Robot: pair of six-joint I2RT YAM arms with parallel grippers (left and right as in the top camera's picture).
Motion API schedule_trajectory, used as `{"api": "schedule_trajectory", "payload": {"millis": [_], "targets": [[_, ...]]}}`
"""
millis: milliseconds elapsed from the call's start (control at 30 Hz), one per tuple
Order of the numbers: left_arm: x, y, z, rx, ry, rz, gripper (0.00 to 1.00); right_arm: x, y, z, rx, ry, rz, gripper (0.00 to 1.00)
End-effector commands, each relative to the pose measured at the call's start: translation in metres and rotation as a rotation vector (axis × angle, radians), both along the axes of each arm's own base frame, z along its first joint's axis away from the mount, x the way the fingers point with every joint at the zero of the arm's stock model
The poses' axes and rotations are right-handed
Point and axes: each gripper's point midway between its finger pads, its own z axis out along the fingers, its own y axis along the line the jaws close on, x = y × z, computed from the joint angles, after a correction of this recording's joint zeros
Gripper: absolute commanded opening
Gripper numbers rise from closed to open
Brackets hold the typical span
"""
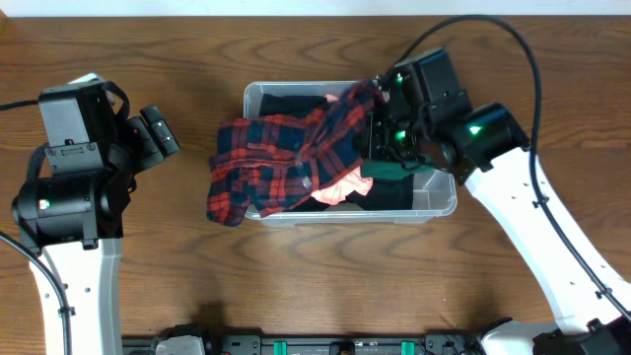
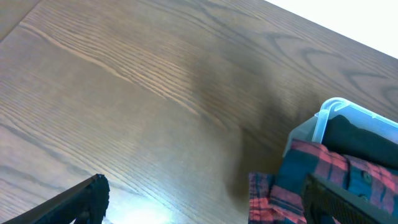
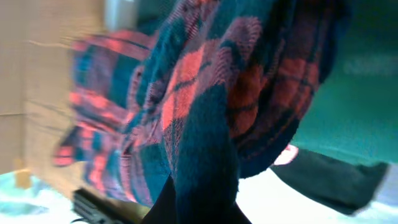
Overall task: Pack container
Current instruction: 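Lower the plaid shirt into the bin and release it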
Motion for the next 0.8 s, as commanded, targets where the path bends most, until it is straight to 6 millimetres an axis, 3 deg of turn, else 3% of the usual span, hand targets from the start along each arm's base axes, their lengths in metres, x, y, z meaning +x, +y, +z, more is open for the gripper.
{"api": "schedule_trajectory", "payload": {"millis": [0, 200, 267, 433, 567, 767], "targets": [[0.0, 0.004, -0.001, 0.003, 0.003, 0.02, 0.98, 0.001, -0.023, -0.031, -0.094, 0.03, -0.035, 0.01], [0.0, 0.004, -0.001, 0.003, 0.003, 0.02, 0.98, 0.003, -0.058, -0.071, -0.175, 0.072, -0.082, 0.01], [0.0, 0.004, -0.001, 0.003, 0.002, 0.02, 0.98, 0.008, -0.079, -0.079, -0.237, 0.071, -0.138, 0.01], [0.0, 0.004, -0.001, 0.003, 0.003, 0.02, 0.98, 0.016, -0.113, -0.084, -0.298, 0.067, -0.194, 0.01], [0.0, 0.004, -0.001, 0.003, 0.003, 0.02, 0.98, 0.01, -0.134, -0.09, -0.324, 0.115, -0.225, 0.01], [0.0, 0.004, -0.001, 0.003, 0.003, 0.02, 0.98, -0.011, -0.142, -0.1, -0.351, 0.208, -0.217, 0.01]]}}
